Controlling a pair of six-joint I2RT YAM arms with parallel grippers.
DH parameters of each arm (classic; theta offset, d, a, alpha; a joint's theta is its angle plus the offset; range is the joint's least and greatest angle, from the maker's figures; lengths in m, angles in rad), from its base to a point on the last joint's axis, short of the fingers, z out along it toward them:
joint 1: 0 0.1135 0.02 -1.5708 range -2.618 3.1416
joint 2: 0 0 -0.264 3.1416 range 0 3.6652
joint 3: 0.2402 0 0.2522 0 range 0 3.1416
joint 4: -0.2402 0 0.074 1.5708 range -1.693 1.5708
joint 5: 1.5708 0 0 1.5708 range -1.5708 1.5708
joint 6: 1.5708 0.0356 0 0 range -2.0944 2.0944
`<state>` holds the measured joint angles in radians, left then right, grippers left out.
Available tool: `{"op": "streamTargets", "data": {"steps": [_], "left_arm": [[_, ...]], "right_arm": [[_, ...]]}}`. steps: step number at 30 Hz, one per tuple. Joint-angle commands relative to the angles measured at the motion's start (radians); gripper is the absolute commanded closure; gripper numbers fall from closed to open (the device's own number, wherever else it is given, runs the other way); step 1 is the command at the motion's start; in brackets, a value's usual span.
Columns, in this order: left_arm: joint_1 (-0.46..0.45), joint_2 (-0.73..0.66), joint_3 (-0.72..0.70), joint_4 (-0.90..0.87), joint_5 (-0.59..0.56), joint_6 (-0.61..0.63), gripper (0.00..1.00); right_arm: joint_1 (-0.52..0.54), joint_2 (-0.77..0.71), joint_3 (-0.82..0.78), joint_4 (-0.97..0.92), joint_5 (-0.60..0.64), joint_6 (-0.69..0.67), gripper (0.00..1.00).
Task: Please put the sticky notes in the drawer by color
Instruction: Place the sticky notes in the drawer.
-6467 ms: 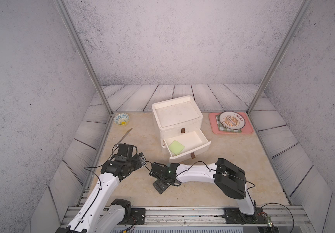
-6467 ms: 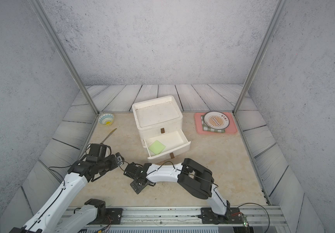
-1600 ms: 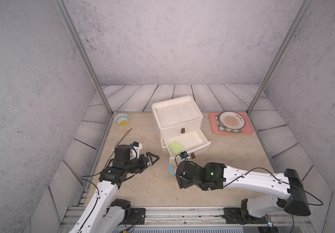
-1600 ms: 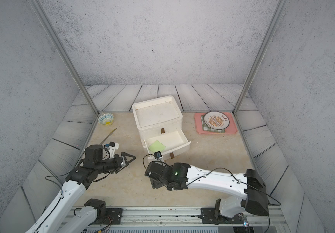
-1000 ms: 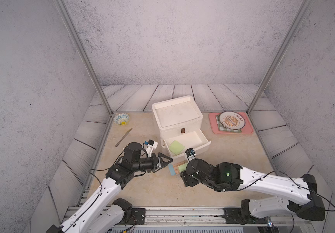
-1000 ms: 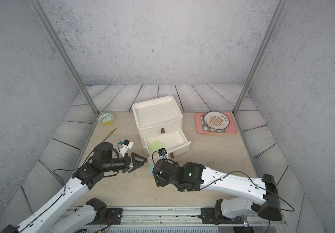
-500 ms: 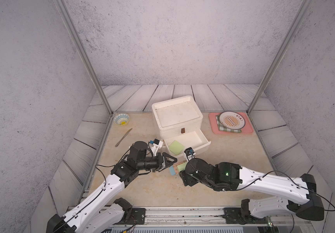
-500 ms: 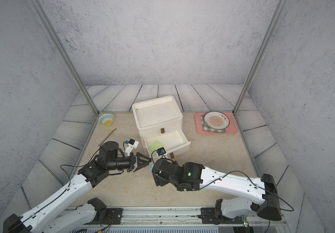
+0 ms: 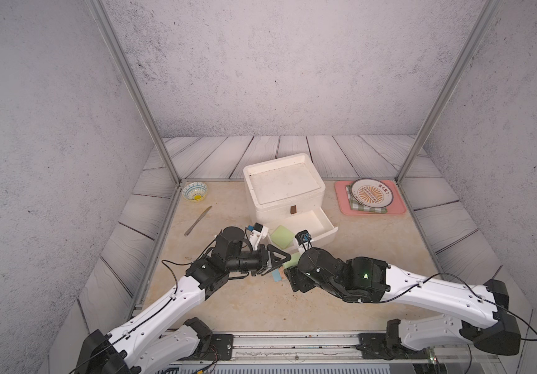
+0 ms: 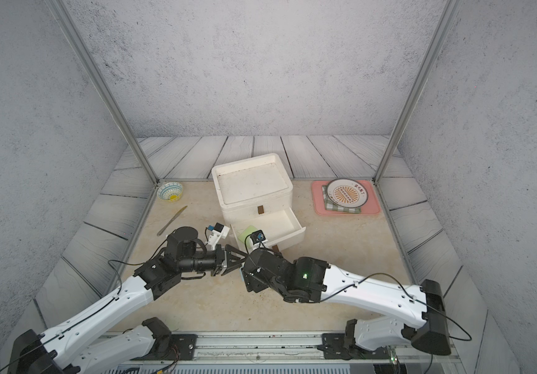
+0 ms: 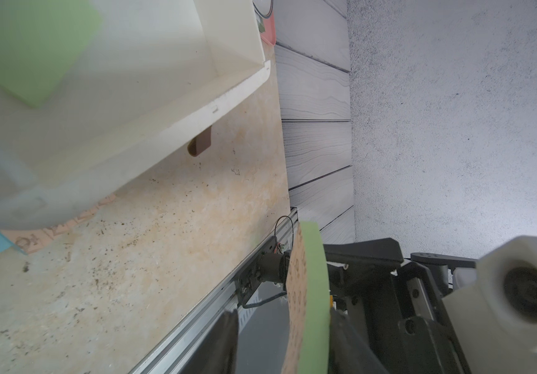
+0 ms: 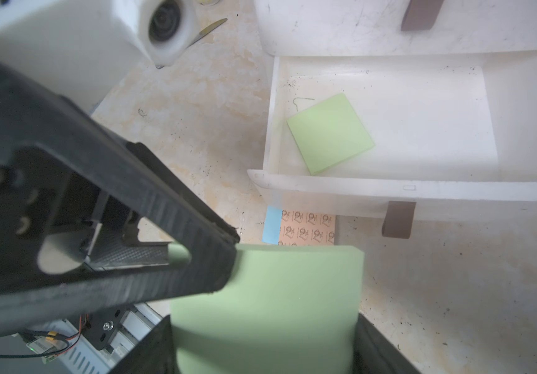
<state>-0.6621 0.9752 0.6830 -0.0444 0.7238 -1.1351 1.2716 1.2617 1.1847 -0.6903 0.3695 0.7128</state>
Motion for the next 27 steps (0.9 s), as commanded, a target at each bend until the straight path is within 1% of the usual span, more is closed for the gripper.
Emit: {"op": "streamTargets", "data": {"steps": [1, 5, 7, 9, 10, 12, 13, 19, 23, 27], "left_arm": [[-0.02, 0.013, -0.009, 0.063, -0.009, -0.027, 0.64], [-0.024, 0.022, -0.009, 0.066, -0.003, -0.031, 0.8], [-0.024, 0.021, -0.01, 0.059, -0.007, -0.029, 0.82], [-0.024, 0.02, -0.008, 0.055, -0.011, -0.027, 0.87], [-0.024, 0.02, -0.006, 0.049, -0.019, -0.026, 0.88], [-0.022, 0.017, -0.001, 0.041, -0.038, -0.023, 0.97], [-0.022, 0.018, 0.001, 0.038, -0.053, -0.021, 0.99], [0.005, 0.037, 0.068, -0.021, -0.1, 0.035, 1.0], [0.07, 0.092, 0.14, -0.046, -0.09, 0.062, 1.0], [0.151, 0.167, 0.204, -0.02, -0.091, 0.063, 1.0]], "right_arm": [[-0.008, -0.002, 0.024, 0.037, 0.013, -0.012, 0.19], [-0.017, -0.008, 0.021, 0.047, 0.019, -0.011, 0.19], [-0.021, -0.011, 0.018, 0.045, 0.018, -0.012, 0.19], [-0.024, -0.019, 0.012, 0.039, 0.021, -0.011, 0.18], [-0.026, -0.025, 0.005, 0.036, 0.024, -0.007, 0.17], [-0.032, -0.041, -0.008, 0.022, 0.037, 0.002, 0.12], [-0.036, -0.055, -0.019, 0.014, 0.044, 0.008, 0.1], [-0.084, -0.179, -0.108, -0.027, 0.064, 0.041, 0.06], [-0.126, -0.296, -0.176, -0.069, 0.086, 0.067, 0.05], [-0.154, -0.392, -0.233, -0.096, 0.085, 0.09, 0.05]]}}
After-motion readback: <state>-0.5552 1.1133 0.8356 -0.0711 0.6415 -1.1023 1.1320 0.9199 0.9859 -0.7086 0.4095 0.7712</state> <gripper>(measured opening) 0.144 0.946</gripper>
